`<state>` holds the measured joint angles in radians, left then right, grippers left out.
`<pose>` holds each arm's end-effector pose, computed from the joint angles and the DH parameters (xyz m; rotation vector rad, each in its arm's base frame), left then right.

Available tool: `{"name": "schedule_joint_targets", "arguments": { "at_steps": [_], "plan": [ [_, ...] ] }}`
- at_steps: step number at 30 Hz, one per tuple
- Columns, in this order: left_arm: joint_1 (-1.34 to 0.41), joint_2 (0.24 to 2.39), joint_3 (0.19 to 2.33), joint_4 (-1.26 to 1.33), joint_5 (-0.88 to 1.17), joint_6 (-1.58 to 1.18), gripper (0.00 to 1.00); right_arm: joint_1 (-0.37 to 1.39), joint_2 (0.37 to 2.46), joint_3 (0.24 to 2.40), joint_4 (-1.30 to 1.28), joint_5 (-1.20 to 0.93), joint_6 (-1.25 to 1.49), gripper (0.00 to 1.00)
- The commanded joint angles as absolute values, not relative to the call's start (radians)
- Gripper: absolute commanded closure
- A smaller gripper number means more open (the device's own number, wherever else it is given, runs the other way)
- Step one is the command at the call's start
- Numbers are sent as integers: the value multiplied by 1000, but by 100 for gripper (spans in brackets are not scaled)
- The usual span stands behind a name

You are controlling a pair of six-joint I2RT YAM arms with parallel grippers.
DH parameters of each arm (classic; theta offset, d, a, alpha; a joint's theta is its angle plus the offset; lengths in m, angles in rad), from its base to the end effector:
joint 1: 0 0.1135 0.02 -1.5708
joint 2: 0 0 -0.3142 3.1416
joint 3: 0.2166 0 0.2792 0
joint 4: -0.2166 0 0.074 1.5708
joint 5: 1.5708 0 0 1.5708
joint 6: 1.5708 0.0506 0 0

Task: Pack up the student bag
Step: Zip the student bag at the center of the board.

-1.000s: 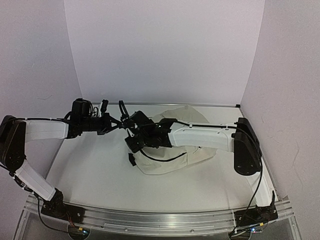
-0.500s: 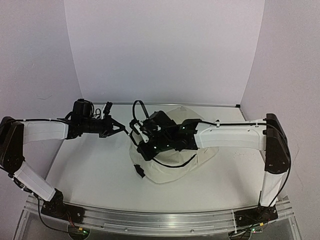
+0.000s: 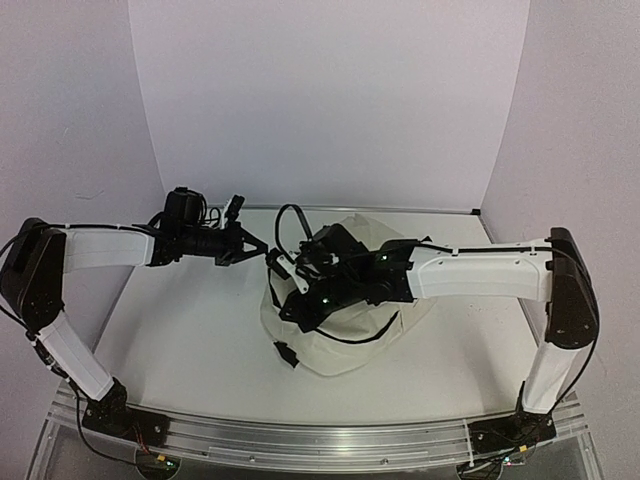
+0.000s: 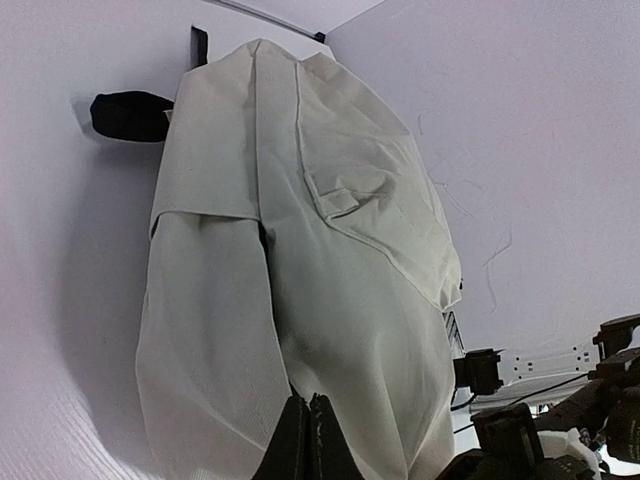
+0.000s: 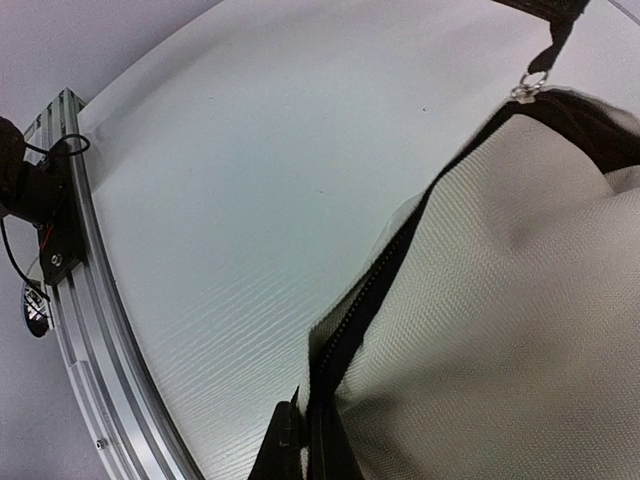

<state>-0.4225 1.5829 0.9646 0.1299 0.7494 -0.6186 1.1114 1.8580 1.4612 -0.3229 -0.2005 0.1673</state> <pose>0.3314 -0.1868 0.2664 0.2968 2.2003 -1.3831 0.2023 0.4317 0.2833 -1.2064 2.1189 0.8553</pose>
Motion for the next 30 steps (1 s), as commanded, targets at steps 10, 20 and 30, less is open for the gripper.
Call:
{"name": "schedule_joint_targets", "arguments": {
  "at_steps": [10, 20, 30],
  "plan": [
    [-478, 1727, 1188, 113, 615, -517, 100, 1181, 1761, 1449, -388, -451, 218, 100],
    [-480, 1720, 1206, 40, 507, -460, 100, 1221, 1732, 1448, -389, -616, 259, 100],
    [-482, 1692, 1147, 69, 463, -459, 100, 1230, 1696, 1435, -386, -607, 280, 100]
  ]
}}
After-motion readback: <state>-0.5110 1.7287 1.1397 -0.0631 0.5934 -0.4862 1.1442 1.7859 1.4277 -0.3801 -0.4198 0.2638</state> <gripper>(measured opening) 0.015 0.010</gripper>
